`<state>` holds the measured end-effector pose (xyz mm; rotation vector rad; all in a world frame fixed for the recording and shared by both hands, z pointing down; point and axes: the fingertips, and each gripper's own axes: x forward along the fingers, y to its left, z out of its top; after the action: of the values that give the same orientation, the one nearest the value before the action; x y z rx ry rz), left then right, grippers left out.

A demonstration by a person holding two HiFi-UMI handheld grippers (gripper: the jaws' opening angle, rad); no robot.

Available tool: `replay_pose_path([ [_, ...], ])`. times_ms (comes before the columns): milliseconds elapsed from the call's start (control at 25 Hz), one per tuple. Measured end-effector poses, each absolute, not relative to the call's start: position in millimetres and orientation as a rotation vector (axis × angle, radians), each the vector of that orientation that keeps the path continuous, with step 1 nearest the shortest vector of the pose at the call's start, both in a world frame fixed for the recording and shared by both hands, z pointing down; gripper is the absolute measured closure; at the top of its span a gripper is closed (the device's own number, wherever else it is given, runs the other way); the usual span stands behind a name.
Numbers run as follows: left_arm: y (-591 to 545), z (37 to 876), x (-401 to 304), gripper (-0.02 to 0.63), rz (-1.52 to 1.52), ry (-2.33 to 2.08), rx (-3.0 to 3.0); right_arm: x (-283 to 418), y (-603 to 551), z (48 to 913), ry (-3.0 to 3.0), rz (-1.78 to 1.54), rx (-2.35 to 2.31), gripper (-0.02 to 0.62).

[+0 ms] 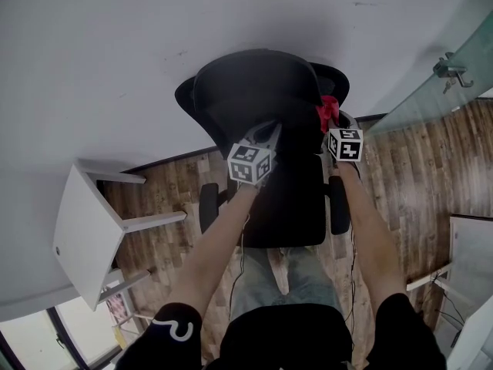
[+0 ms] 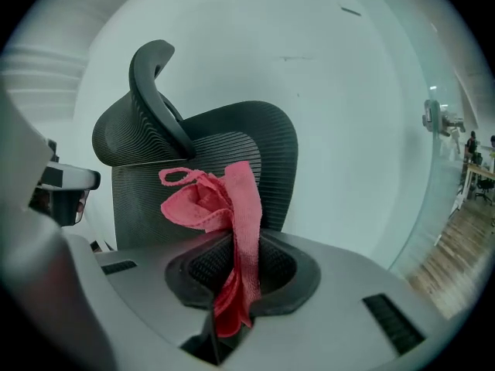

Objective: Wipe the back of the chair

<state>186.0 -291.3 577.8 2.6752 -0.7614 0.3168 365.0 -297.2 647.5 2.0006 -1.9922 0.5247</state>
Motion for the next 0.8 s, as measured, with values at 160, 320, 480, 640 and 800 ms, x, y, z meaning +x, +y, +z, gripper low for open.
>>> replay_pose_path([
  [160, -290, 578, 191, 0.581, 0.32, -0.755, 2.68, 375, -291, 650, -1.965, 0.534, 2.022, 0.522],
  [320, -286, 575, 195, 0.581, 0.326, -0.743, 2.687, 382, -284, 651, -1.946, 0.541, 2.037, 0.522],
  [480, -282, 573, 195, 0.581, 0.331, -0.727, 2.693, 383, -276, 649, -1.933, 0.55, 2.054, 0.522],
  [640, -277, 573, 189, 0.581, 0.332, -0.707, 2.695, 373, -266, 649, -1.928, 0.559, 2.056, 0.522],
  [800, -275, 575, 174, 0.581, 0.33, -0.685, 2.689, 353, -262, 652, -1.923, 0.567, 2.053, 0.522],
])
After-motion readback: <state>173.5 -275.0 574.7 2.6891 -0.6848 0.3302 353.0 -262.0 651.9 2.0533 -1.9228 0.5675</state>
